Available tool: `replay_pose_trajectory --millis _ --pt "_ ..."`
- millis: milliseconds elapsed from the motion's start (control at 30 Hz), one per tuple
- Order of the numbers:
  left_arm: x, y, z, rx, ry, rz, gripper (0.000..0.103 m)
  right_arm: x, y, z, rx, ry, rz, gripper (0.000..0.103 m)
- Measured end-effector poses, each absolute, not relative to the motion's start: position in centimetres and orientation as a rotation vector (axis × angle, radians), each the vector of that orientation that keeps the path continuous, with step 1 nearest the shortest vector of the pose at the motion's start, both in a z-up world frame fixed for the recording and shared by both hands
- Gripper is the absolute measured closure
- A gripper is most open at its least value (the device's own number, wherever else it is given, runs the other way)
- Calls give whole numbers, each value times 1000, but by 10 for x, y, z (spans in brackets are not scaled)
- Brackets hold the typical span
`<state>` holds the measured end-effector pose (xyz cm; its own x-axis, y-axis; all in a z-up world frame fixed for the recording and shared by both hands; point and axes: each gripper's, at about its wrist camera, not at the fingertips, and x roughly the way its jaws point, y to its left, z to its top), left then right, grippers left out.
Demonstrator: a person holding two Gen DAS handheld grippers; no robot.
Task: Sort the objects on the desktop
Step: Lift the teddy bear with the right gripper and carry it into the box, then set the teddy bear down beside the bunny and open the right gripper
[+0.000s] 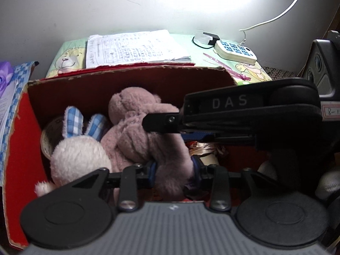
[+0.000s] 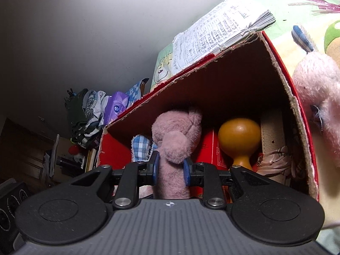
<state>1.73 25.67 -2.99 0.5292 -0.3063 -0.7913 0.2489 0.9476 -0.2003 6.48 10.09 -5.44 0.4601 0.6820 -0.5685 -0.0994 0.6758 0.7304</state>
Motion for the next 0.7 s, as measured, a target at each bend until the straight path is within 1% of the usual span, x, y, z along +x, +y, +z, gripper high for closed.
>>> replay_pose_trajectory --millis 133,267,333,400,467,533,633,700 --pt "24 259 -35 -85 986 -325 65 68 102 -55 655 999 529 78" --pt "26 253 -37 -63 1006 -340 66 66 102 -49 603 998 533 74" --pt "27 253 -36 -67 1013 -352 65 64 100 -45 586 998 534 71" --pt "27 253 -35 -74 1018 -366 63 64 98 -41 568 1006 538 62" --pt "26 252 -34 -73 1024 -376 60 61 98 -37 544 1006 528 61" --pt "23 251 -32 -61 1020 -375 51 57 98 -33 527 996 520 62" --pt "19 251 -29 -51 1005 -363 40 54 100 -28 485 994 495 62" --pt "18 253 -26 -56 998 -351 36 52 102 -26 465 979 481 62"
